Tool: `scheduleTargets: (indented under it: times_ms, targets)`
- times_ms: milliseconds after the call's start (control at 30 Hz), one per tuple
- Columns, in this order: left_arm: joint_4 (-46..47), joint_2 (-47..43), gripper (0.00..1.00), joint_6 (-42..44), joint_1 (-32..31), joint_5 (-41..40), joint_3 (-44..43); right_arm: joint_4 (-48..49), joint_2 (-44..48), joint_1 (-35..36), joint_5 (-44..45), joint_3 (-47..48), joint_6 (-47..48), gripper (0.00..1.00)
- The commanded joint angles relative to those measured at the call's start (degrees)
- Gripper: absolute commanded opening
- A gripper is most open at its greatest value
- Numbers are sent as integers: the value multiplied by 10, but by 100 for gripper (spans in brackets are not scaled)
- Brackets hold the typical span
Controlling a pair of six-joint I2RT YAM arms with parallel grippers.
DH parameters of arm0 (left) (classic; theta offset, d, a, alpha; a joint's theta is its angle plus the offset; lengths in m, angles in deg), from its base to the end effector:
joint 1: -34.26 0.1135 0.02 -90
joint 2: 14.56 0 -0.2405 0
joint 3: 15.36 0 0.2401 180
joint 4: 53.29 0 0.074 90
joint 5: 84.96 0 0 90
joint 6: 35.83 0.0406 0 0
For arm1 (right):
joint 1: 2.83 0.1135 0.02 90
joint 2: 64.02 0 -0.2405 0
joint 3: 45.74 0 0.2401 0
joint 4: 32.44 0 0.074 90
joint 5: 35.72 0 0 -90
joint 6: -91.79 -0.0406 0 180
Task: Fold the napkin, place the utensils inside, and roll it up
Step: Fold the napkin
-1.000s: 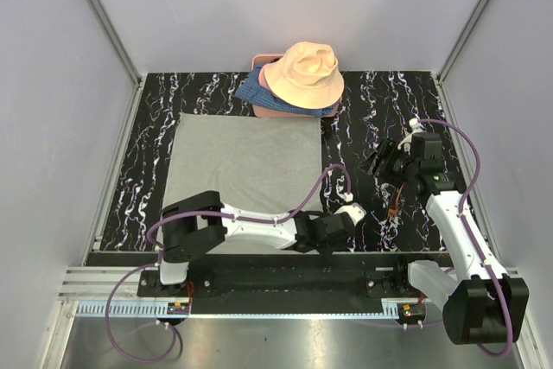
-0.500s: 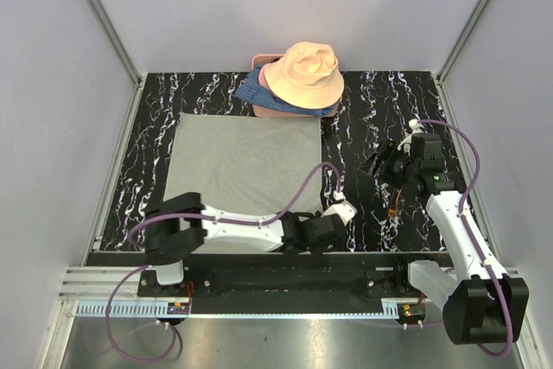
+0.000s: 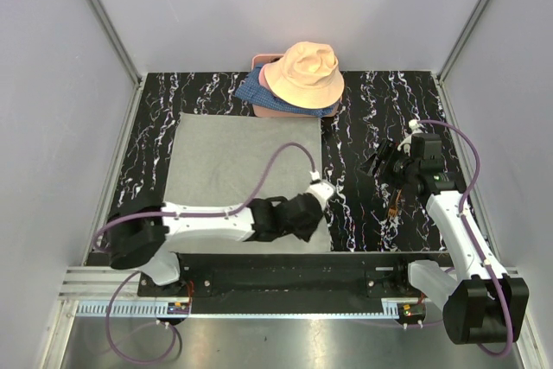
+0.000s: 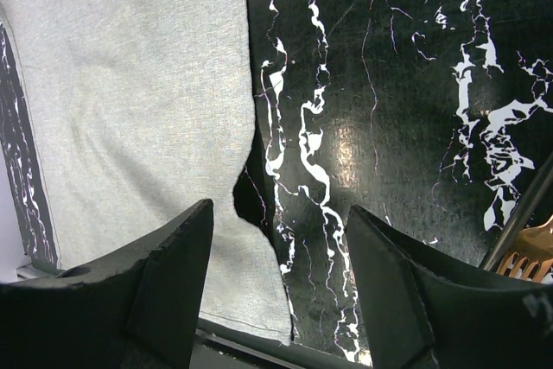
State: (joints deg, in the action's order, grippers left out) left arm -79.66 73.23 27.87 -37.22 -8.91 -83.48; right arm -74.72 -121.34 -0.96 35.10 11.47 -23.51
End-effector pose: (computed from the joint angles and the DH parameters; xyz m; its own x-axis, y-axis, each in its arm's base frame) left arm 0.1095 -0.2961 0.1914 -0.5892 0.4050 -0.6992 0.6760 0.7210 -0.1520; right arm 0.2127 0.0203 0.2397 -0.7260 0.3801 -0.5731 0.0408 0.8557 0.5159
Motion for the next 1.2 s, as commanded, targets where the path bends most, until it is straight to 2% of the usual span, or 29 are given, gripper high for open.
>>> scheduleTargets:
  times_ms: [0, 133, 300, 1033, 1167]
  targets:
    - [30, 77, 39, 19, -42, 58, -59, 0, 5, -1, -9, 21, 6, 72]
    - [27, 113, 51, 27, -54, 60, -79, -3, 19, -2, -6, 18, 8, 72]
    - [27, 132, 53, 37, -59, 59, -94, -4, 20, -1, -7, 16, 7, 72]
    - [-8, 200, 48, 36, -92, 33, -126, -7, 22, -2, -9, 19, 9, 73]
    - [-27, 214, 42, 31, -95, 12, -137, -8, 24, -1, -9, 23, 9, 73]
